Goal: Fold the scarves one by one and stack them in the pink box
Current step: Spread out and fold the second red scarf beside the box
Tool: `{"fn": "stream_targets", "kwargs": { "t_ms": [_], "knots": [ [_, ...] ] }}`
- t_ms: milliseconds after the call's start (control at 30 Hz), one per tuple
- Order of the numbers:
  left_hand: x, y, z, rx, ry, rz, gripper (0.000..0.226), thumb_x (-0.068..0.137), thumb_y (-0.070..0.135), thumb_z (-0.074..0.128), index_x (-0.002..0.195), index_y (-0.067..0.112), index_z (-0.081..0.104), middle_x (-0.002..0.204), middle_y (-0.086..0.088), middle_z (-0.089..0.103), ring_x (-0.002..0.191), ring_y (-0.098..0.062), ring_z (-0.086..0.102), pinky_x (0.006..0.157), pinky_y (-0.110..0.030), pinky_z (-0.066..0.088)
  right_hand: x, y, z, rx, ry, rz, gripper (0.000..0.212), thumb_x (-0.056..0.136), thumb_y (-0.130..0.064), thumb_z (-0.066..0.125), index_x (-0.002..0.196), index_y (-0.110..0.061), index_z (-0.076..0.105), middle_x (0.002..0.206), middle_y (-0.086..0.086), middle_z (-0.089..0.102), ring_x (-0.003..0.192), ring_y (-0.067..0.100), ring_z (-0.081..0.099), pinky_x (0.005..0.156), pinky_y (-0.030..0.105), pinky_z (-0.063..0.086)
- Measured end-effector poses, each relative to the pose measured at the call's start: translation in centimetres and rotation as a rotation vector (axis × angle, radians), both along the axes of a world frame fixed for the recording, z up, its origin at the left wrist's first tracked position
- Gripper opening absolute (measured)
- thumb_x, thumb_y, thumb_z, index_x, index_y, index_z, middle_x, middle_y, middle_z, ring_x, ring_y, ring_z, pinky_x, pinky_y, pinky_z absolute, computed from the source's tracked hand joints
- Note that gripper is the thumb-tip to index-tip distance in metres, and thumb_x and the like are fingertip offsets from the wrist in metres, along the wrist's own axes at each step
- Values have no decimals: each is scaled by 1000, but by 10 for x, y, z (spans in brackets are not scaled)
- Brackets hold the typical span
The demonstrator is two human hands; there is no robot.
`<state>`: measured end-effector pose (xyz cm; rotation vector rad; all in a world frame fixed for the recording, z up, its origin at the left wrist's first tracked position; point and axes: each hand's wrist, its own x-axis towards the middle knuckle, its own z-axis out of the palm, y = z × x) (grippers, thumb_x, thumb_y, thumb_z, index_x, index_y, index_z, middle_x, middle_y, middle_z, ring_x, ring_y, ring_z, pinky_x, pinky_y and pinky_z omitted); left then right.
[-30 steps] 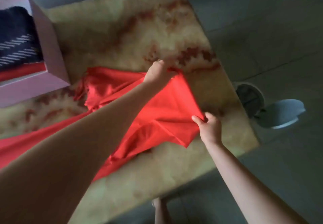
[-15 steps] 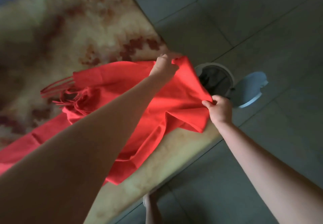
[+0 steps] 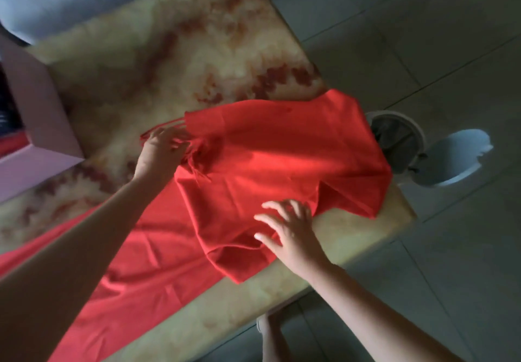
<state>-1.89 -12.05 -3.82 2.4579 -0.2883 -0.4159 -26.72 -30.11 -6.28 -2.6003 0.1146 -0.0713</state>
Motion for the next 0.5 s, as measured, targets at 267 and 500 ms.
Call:
{"fn": "stream_targets", "kwargs": {
  "t_ms": [267, 500],
  "knots": [
    [-27, 164, -13, 325, 214, 146, 26, 91, 12, 58, 114, 3, 64, 114, -20, 64, 106, -31, 61, 93, -35, 47, 63, 108, 2, 60, -66, 147, 26, 78, -29, 53, 99, -24, 67, 110, -5, 62, 103, 18, 43, 85, 33, 33],
    [-37, 233, -6, 456, 229, -8, 28, 79, 23, 73, 103, 10, 67, 104, -15, 66, 103, -32, 60, 84, -36, 46, 169, 164, 10, -102, 66, 260, 42, 73, -17, 74, 114, -17, 64, 115, 1, 61, 109, 29, 48, 89, 33, 23]
  ]
}}
